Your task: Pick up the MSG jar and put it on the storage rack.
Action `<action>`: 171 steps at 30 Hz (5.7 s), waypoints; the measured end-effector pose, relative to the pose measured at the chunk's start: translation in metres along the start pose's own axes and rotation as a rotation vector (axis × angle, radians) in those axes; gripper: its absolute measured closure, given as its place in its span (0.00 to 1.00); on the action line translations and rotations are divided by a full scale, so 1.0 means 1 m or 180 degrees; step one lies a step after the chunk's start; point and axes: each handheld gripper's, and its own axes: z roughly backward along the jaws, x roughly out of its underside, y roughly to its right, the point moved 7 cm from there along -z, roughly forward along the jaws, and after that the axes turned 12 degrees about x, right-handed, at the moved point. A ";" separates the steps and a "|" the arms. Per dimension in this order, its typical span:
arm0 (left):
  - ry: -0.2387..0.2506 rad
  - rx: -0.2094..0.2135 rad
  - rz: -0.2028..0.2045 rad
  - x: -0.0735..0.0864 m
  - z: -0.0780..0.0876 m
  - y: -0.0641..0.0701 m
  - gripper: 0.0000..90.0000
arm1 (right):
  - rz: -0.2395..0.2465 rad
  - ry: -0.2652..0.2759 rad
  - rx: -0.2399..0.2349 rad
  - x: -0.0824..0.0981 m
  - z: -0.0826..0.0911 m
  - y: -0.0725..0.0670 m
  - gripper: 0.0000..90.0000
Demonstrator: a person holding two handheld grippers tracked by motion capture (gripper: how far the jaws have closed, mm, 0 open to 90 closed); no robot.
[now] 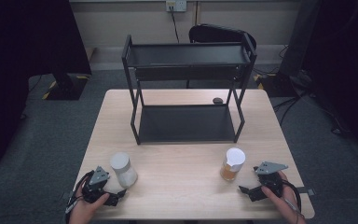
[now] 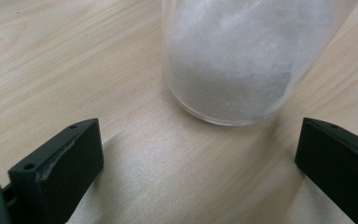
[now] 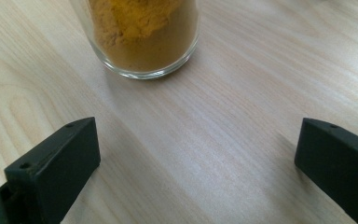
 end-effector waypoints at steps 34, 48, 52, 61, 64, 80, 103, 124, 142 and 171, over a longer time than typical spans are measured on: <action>0.0572 0.0371 0.0153 -0.029 0.004 0.001 0.02 | 0.0000 0.0004 0.0000 0.000 0.000 0.000 0.00; 0.0778 0.0418 0.0177 -0.038 0.004 -0.002 0.15 | 0.0000 0.0004 0.0001 0.000 0.000 0.000 0.00; 0.0754 0.0407 0.0157 -0.042 0.002 -0.002 0.21 | -0.0001 0.0003 0.0001 0.000 0.000 0.000 0.00; 0.0680 0.0339 0.0060 -0.049 0.006 -0.002 0.34 | 0.0000 0.0004 0.0001 0.000 0.000 0.000 0.00; 0.0659 0.0297 0.0030 -0.051 0.006 -0.001 0.36 | -0.0001 0.0004 0.0001 0.000 0.000 0.000 0.00; 0.0562 0.0377 0.0060 -0.079 0.001 -0.002 0.38 | 0.0000 0.0004 0.0000 0.000 0.000 0.000 0.00; 0.0460 0.0634 -0.0045 -0.130 -0.024 -0.004 0.39 | -0.0001 0.0004 0.0000 0.000 0.000 0.000 0.00; 0.0438 0.0771 -0.0107 -0.182 -0.048 -0.004 0.39 | 0.0000 0.0004 0.0001 0.000 0.000 0.000 0.00; 0.0446 0.0716 -0.0137 -0.221 -0.053 -0.005 0.39 | 0.0000 0.0005 0.0000 0.000 0.000 0.000 0.00; 0.0455 0.0623 -0.0172 -0.282 -0.051 -0.003 0.39 | 0.0000 0.0004 0.0000 0.000 0.000 0.000 0.00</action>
